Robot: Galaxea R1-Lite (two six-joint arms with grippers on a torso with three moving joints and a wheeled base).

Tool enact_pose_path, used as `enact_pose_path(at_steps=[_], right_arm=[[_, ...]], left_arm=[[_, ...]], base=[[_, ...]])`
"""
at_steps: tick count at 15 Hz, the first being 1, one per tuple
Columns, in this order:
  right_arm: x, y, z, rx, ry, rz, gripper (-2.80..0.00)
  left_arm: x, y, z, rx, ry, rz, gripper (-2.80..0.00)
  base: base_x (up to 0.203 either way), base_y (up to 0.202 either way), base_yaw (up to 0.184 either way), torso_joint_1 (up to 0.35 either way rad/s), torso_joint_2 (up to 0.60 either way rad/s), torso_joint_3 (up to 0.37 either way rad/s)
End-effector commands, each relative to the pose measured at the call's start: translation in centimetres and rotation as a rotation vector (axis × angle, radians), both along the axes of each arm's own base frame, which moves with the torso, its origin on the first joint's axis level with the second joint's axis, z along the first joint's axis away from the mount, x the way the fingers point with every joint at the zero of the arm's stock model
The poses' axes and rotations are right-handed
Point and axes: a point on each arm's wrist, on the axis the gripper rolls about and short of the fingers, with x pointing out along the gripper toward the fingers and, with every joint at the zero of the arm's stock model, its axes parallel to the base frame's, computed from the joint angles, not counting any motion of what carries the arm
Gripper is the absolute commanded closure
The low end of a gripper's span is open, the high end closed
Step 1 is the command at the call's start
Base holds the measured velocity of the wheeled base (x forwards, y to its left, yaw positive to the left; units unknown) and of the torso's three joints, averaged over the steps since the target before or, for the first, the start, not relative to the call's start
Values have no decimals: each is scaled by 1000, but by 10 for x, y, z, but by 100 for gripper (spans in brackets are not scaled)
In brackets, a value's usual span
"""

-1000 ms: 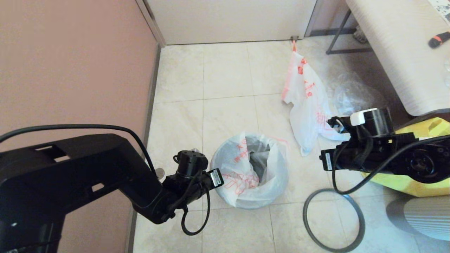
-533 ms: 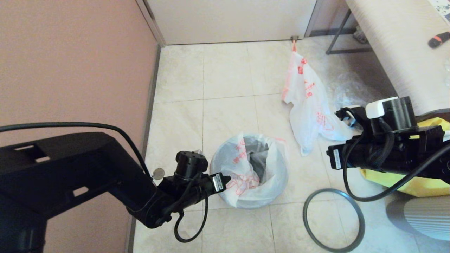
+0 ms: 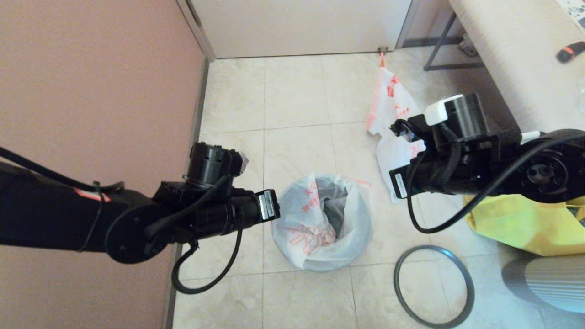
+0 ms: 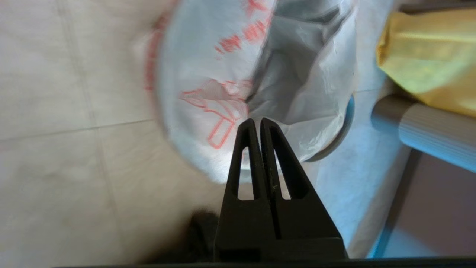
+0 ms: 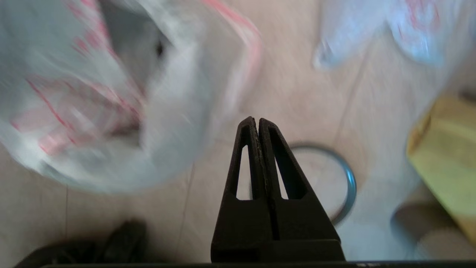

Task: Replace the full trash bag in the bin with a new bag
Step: Put the new garbage bag on the trash can

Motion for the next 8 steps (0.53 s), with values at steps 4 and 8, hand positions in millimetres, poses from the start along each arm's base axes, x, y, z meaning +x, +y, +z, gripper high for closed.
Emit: enact_pose_path(at_steps=[4, 8], right_arm=[[53, 89, -56, -159, 107, 27, 0], [80, 130, -147, -345, 207, 33, 0]], left_arm=[[-4, 26, 39, 89, 79, 43, 0], [-1, 32, 42, 94, 80, 61, 0]], base=[[0, 0, 0, 0, 0, 0], [0, 0, 0, 0, 0, 0]])
